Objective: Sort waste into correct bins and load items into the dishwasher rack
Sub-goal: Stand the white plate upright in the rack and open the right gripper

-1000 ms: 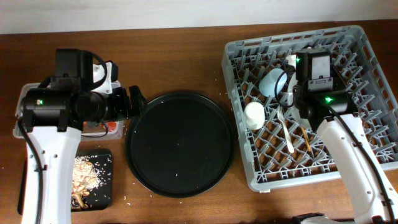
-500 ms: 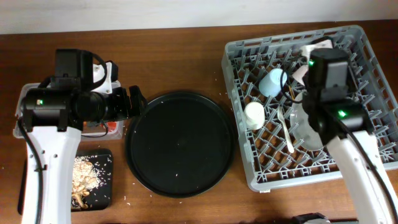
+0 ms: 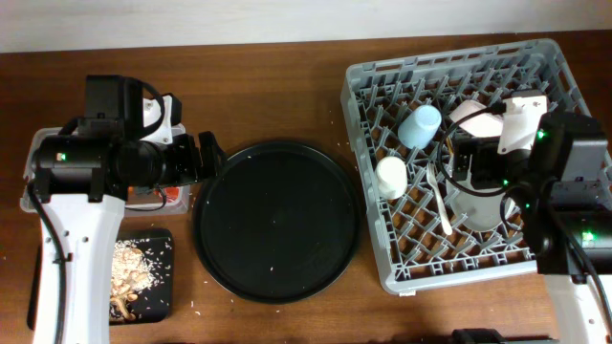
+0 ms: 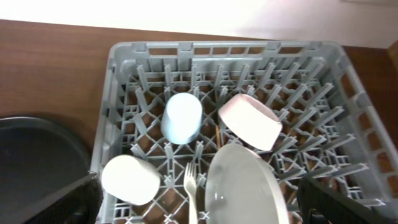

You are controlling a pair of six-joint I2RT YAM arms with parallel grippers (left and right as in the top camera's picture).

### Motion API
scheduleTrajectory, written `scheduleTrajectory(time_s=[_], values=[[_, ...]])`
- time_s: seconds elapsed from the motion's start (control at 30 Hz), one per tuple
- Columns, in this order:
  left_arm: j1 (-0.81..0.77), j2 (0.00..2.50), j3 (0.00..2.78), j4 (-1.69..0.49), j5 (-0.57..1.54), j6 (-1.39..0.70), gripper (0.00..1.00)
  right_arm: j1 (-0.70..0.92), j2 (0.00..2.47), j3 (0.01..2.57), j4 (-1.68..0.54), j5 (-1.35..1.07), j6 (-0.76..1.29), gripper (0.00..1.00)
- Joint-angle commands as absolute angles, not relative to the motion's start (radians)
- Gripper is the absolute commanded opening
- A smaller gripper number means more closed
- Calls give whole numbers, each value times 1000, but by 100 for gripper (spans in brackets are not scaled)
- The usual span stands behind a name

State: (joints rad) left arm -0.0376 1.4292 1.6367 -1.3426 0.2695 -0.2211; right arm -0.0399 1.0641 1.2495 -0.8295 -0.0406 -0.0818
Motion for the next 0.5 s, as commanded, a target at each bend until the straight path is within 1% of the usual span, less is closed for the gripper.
scheduleTrajectory(time_s=[0.0,0.13,0.4,0.47], values=[[-34,1419,1654,-1341,266,-208,99,-46,1109,1262,-824,-79,-70,99],[-34,1419,1654,-1341,266,-208,99,-46,1202,1262,-824,-79,-70,99],[-34,1419,1654,-1341,266,-208,99,-46,1467,1262,-823,-78,-70,99],[-34,1419,1654,-1341,266,-208,99,-46,1489,1261,-823,-78,-70,99]])
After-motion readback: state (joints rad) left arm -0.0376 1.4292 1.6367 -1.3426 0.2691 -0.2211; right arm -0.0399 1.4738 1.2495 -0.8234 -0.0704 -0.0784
